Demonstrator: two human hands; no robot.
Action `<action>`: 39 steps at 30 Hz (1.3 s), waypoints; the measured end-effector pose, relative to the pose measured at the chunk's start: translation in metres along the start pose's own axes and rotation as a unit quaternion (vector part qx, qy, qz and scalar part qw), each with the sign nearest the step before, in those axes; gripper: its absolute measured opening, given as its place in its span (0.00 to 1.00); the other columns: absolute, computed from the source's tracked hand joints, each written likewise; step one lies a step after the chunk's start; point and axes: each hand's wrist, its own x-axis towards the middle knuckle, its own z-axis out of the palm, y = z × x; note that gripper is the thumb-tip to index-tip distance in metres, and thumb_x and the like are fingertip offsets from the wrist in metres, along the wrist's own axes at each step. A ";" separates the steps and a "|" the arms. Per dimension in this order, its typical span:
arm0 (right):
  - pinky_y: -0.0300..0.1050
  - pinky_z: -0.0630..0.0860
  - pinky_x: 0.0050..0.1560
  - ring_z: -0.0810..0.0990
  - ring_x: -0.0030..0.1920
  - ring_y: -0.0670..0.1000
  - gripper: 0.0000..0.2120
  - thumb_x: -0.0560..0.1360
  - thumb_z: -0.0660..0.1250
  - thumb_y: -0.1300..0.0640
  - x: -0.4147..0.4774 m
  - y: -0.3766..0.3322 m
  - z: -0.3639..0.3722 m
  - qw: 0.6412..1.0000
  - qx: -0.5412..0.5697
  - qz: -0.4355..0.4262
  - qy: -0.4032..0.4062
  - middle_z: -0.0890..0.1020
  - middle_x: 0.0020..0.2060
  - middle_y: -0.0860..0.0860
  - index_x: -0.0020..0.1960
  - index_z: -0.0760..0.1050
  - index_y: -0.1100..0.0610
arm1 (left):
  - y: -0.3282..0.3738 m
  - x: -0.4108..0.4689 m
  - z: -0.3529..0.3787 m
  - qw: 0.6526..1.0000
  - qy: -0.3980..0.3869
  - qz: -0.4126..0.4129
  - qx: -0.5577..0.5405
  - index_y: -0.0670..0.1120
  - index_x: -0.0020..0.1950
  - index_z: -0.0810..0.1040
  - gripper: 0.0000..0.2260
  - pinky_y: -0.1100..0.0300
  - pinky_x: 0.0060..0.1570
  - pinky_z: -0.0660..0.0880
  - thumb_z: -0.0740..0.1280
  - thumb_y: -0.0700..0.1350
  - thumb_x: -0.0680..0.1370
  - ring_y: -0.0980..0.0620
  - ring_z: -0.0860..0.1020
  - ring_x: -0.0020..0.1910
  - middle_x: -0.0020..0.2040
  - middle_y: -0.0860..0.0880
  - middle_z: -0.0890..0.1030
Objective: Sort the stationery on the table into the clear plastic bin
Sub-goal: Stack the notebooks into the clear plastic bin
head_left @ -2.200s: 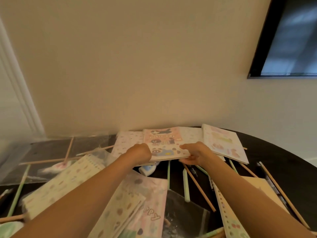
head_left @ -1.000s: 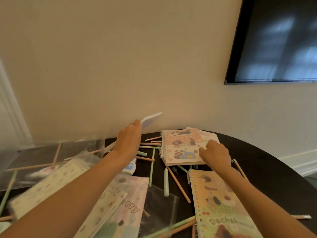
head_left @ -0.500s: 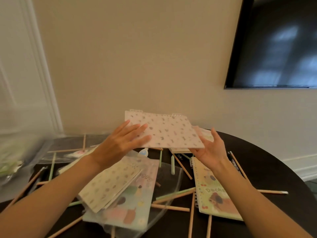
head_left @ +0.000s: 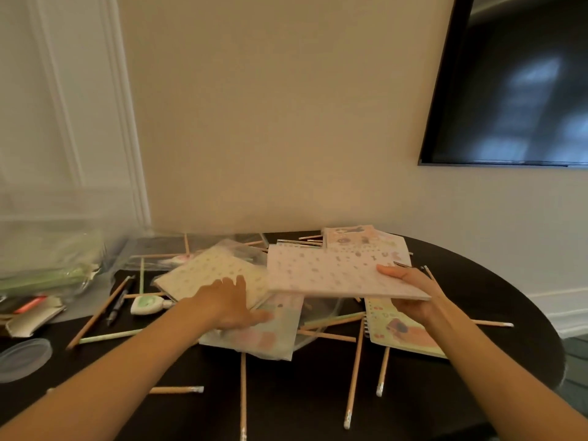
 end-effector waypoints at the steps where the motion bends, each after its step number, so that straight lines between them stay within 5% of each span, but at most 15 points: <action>1: 0.46 0.81 0.31 0.85 0.35 0.55 0.08 0.74 0.62 0.67 -0.004 0.002 -0.007 1.000 -0.011 0.019 -0.010 0.84 0.40 0.60 0.54 0.73 0.65 | 0.003 -0.003 0.005 0.999 -0.022 -0.003 0.024 0.43 0.77 0.45 0.43 0.51 0.68 0.60 0.56 0.68 0.74 0.42 0.58 0.73 0.76 0.42 0.53; 6: 0.61 0.77 0.49 0.79 0.56 0.65 0.32 0.61 0.74 0.69 -0.020 0.017 -0.025 0.995 -0.065 0.067 -0.039 0.78 0.57 0.65 0.64 0.70 0.66 | 0.010 -0.014 0.007 0.998 0.032 0.021 0.043 0.40 0.63 0.69 0.18 0.53 0.55 0.69 0.55 0.52 0.81 0.44 0.72 0.58 0.61 0.42 0.73; 11: 0.48 0.81 0.31 0.84 0.33 0.56 0.19 0.74 0.62 0.68 -0.023 0.024 0.003 1.000 -0.028 0.008 0.002 0.80 0.51 0.62 0.65 0.67 0.67 | 0.001 -0.015 0.003 0.994 0.103 0.027 0.026 0.43 0.49 0.69 0.04 0.54 0.43 0.68 0.56 0.41 0.80 0.44 0.72 0.47 0.49 0.43 0.73; 13: 0.44 0.79 0.25 0.83 0.30 0.54 0.18 0.76 0.60 0.69 -0.023 0.028 0.019 1.000 0.006 -0.017 0.017 0.79 0.54 0.62 0.66 0.66 0.65 | -0.002 -0.014 0.002 0.996 0.087 0.022 -0.011 0.43 0.52 0.71 0.06 0.54 0.46 0.69 0.58 0.44 0.80 0.43 0.73 0.51 0.53 0.43 0.74; 15: 0.46 0.80 0.27 0.83 0.37 0.56 0.21 0.77 0.60 0.69 -0.021 0.031 0.027 0.999 0.008 -0.038 0.025 0.79 0.54 0.61 0.69 0.64 0.63 | -0.004 -0.015 0.001 0.998 0.057 0.005 -0.024 0.42 0.52 0.72 0.08 0.55 0.47 0.69 0.57 0.45 0.80 0.43 0.73 0.54 0.52 0.44 0.74; 19: 0.49 0.81 0.35 0.80 0.45 0.56 0.21 0.77 0.60 0.68 -0.016 0.034 0.027 0.996 -0.004 -0.075 0.042 0.78 0.57 0.59 0.69 0.65 0.60 | -0.009 -0.017 -0.004 0.997 0.034 -0.033 -0.058 0.45 0.35 0.62 0.15 0.58 0.43 0.64 0.52 0.43 0.81 0.45 0.68 0.43 0.35 0.49 0.66; 22: 0.53 0.79 0.45 0.79 0.49 0.58 0.21 0.77 0.59 0.69 -0.014 0.043 0.031 0.992 0.013 -0.116 0.045 0.76 0.61 0.59 0.69 0.66 0.59 | -0.006 -0.021 -0.007 0.998 0.050 -0.021 -0.031 0.44 0.35 0.63 0.13 0.57 0.43 0.65 0.53 0.39 0.80 0.45 0.70 0.44 0.37 0.48 0.67; 25: 0.54 0.78 0.50 0.80 0.51 0.58 0.19 0.77 0.59 0.69 -0.014 0.057 0.042 0.987 0.020 -0.151 0.057 0.77 0.60 0.58 0.67 0.69 0.59 | 0.000 -0.030 -0.011 0.996 0.088 -0.014 0.028 0.39 0.48 0.72 0.06 0.55 0.46 0.69 0.57 0.34 0.78 0.42 0.75 0.52 0.50 0.43 0.75; 29: 0.52 0.79 0.45 0.81 0.47 0.52 0.18 0.79 0.59 0.66 -0.013 0.081 0.070 0.980 -0.009 -0.183 0.072 0.79 0.54 0.52 0.67 0.68 0.54 | 0.011 -0.032 -0.013 0.989 0.114 -0.005 0.091 0.40 0.61 0.72 0.12 0.53 0.55 0.70 0.61 0.38 0.78 0.42 0.72 0.60 0.60 0.42 0.73; 32: 0.56 0.77 0.56 0.78 0.56 0.53 0.20 0.79 0.57 0.63 -0.008 0.098 0.095 0.977 -0.068 -0.197 0.048 0.76 0.60 0.52 0.69 0.63 0.51 | 0.013 -0.032 -0.011 0.989 0.115 0.013 0.096 0.39 0.64 0.70 0.16 0.50 0.58 0.69 0.63 0.44 0.78 0.41 0.70 0.62 0.64 0.41 0.69; 36: 0.50 0.78 0.40 0.79 0.48 0.54 0.16 0.79 0.57 0.62 -0.001 0.101 0.107 0.995 -0.077 -0.064 0.018 0.78 0.52 0.55 0.66 0.63 0.54 | 0.008 -0.031 -0.004 0.993 0.109 -0.003 0.036 0.39 0.60 0.73 0.11 0.51 0.54 0.70 0.61 0.41 0.78 0.41 0.72 0.59 0.62 0.41 0.72; 39: 0.52 0.76 0.40 0.79 0.43 0.56 0.18 0.77 0.56 0.67 -0.002 0.100 0.097 0.998 -0.064 0.025 0.003 0.79 0.45 0.58 0.67 0.64 0.61 | 0.010 -0.026 -0.003 0.990 0.127 -0.026 -0.053 0.40 0.52 0.74 0.10 0.54 0.49 0.68 0.56 0.44 0.80 0.44 0.73 0.54 0.55 0.43 0.75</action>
